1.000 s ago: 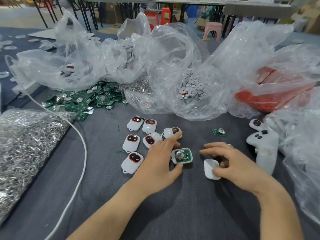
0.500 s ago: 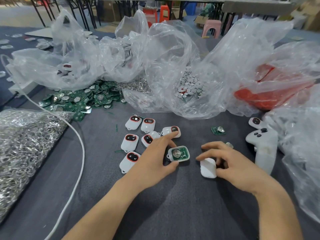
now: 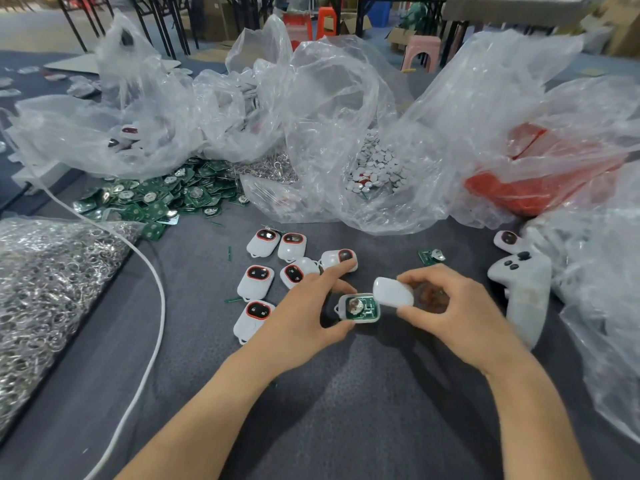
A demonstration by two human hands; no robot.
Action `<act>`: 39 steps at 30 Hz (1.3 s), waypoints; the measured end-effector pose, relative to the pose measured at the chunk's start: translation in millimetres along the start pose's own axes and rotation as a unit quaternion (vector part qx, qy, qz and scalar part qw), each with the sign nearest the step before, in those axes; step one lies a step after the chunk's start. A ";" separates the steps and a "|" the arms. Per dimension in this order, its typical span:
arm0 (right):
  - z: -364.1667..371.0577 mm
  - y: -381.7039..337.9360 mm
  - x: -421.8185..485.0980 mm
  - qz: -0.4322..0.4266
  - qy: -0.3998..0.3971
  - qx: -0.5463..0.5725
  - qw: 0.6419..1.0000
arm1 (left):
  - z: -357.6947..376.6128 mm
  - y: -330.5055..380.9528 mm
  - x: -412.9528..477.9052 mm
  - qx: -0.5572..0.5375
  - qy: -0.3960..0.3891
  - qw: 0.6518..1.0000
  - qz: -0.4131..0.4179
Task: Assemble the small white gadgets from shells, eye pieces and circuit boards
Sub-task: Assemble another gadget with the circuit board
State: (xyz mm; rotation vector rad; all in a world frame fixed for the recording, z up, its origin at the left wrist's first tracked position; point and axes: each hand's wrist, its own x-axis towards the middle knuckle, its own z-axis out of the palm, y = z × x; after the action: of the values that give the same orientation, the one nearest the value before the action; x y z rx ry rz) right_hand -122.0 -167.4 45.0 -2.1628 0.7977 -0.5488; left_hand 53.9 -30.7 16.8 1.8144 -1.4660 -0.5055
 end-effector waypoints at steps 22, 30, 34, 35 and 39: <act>28.1 -12.1 3.5 0.000 -0.081 -0.002 0.997 | -4.5 4.0 3.2 0.031 0.037 0.999 0.018; 28.0 -13.8 10.3 0.020 -0.079 0.011 0.997 | -2.5 8.2 4.9 0.044 0.034 0.998 0.009; 26.8 -15.2 13.6 0.029 -0.098 0.018 0.995 | -4.4 7.8 6.8 0.032 0.019 0.999 0.019; 26.3 -15.1 14.6 0.030 -0.103 0.016 0.994 | -4.8 8.2 7.3 0.028 0.016 0.999 0.016; 24.5 -15.2 17.4 0.031 -0.118 0.008 0.993 | -7.0 11.3 10.7 0.007 0.000 1.000 -0.017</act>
State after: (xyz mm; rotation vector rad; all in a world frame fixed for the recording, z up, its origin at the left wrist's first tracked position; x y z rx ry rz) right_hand -89.4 -159.1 43.6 -2.1320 0.7240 -0.2613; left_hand 54.2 -39.6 31.3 1.8530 -1.4452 -0.5122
